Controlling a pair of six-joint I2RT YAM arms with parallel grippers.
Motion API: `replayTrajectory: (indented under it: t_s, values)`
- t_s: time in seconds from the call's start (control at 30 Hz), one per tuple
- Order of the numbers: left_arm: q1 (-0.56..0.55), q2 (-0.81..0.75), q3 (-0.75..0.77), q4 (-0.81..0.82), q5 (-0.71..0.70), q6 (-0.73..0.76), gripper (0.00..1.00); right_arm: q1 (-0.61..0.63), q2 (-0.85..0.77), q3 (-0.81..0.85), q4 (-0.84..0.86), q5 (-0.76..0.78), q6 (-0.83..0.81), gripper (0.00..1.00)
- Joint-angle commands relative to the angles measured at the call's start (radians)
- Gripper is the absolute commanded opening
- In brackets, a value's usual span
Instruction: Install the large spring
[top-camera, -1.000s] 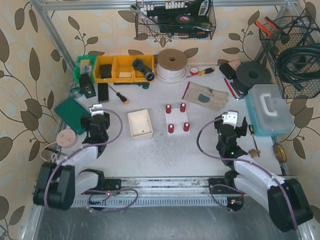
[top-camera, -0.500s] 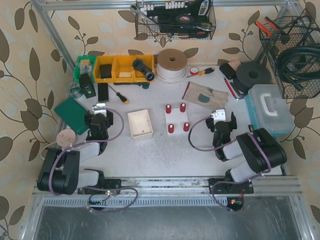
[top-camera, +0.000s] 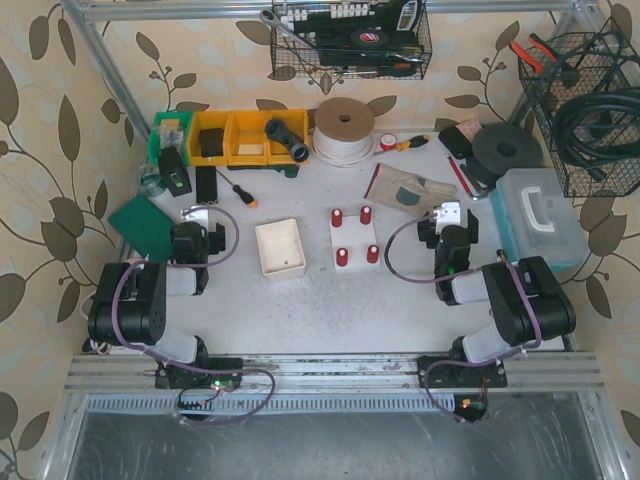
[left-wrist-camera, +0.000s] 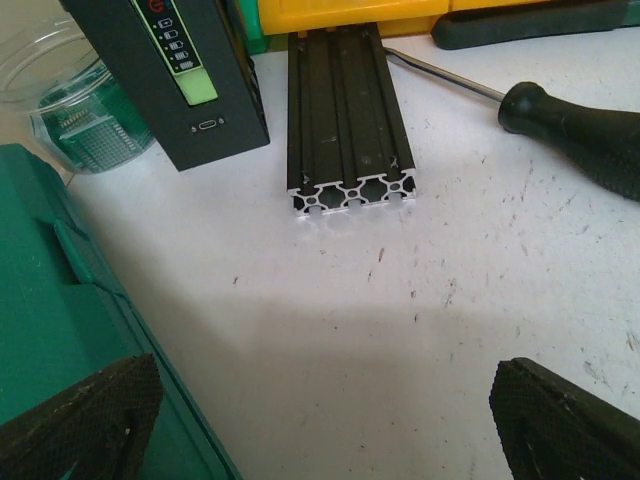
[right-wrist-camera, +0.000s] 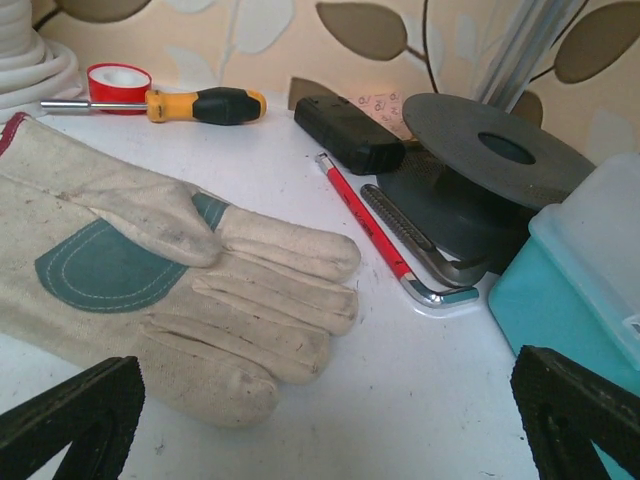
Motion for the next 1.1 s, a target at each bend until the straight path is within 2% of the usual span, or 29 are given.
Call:
replayTrajectory:
  t_s: [0.0, 1.07]
  values:
    - [0.005, -0.029, 0.004, 0.009, 0.032, -0.038, 0.92, -0.006, -0.006, 0.030, -0.084, -0.025, 0.034, 1.00]
    - [0.003, -0.021, 0.013, -0.003, 0.033, -0.035, 0.93, -0.019, -0.012, 0.042, -0.108, -0.034, 0.046, 1.00]
